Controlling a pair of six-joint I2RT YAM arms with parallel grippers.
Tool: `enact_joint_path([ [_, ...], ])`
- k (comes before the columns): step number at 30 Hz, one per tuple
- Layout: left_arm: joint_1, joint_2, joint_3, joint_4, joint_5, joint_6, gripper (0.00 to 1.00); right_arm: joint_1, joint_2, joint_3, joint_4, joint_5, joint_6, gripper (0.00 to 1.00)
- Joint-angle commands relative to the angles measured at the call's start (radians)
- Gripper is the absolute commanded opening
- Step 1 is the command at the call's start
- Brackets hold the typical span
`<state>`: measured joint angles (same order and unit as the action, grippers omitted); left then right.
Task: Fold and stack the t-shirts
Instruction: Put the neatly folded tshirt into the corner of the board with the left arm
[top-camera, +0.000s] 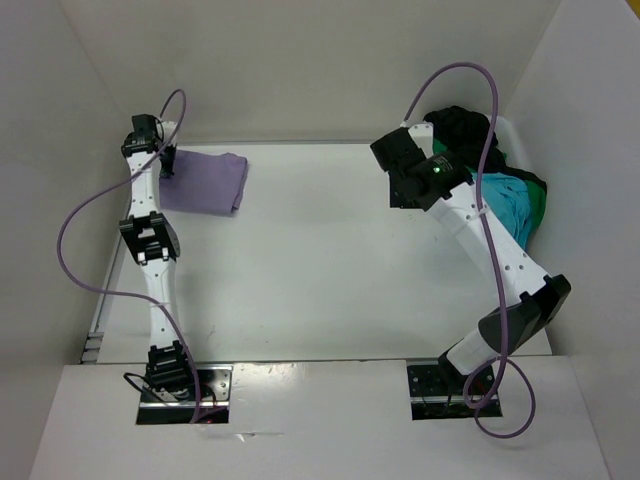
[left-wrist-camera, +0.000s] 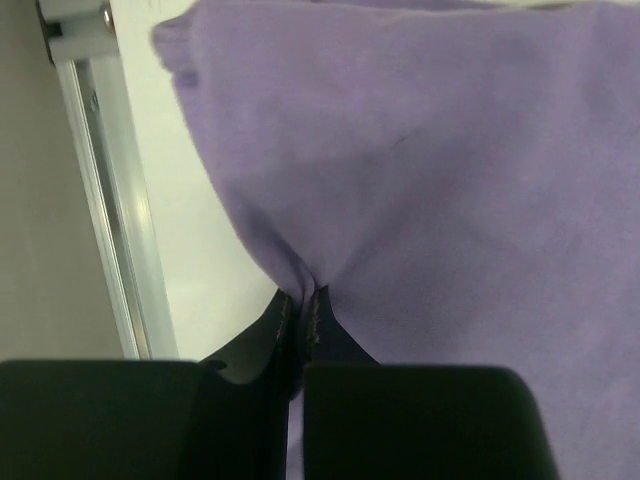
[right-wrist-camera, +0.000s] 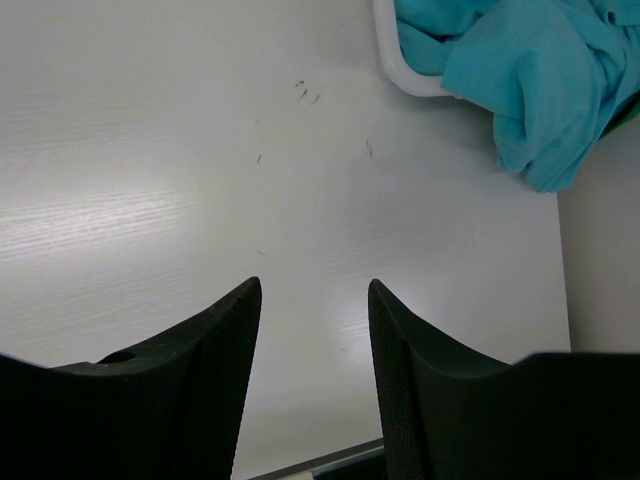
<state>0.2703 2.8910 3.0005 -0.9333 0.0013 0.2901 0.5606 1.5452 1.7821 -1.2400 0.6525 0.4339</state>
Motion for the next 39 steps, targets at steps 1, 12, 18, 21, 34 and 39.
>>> enact_joint_path([
  [1, 0.01, 0.016, 0.052, -0.044, -0.049, 0.023, 0.0, 0.001, -0.057, -0.023, -0.013, 0.051, 0.016, 0.53],
  [12, 0.081, 0.074, 0.135, 0.082, -0.15, -0.045, 0.0, 0.001, -0.096, -0.064, -0.013, 0.061, 0.016, 0.53],
  [18, 0.081, 0.074, 0.135, 0.111, -0.146, -0.045, 0.12, 0.001, -0.096, -0.064, -0.022, 0.052, 0.016, 0.53],
  [21, 0.081, 0.074, 0.135, 0.12, -0.156, -0.045, 0.71, 0.001, -0.096, -0.064, -0.022, 0.052, 0.016, 0.53],
  [34, 0.07, -0.154, 0.135, 0.067, -0.144, -0.035, 1.0, -0.024, -0.135, -0.053, -0.033, 0.091, 0.039, 0.58],
  [39, -0.002, -0.36, 0.135, -0.151, 0.238, 0.01, 1.0, -0.204, -0.174, 0.005, -0.007, 0.066, 0.002, 0.71],
])
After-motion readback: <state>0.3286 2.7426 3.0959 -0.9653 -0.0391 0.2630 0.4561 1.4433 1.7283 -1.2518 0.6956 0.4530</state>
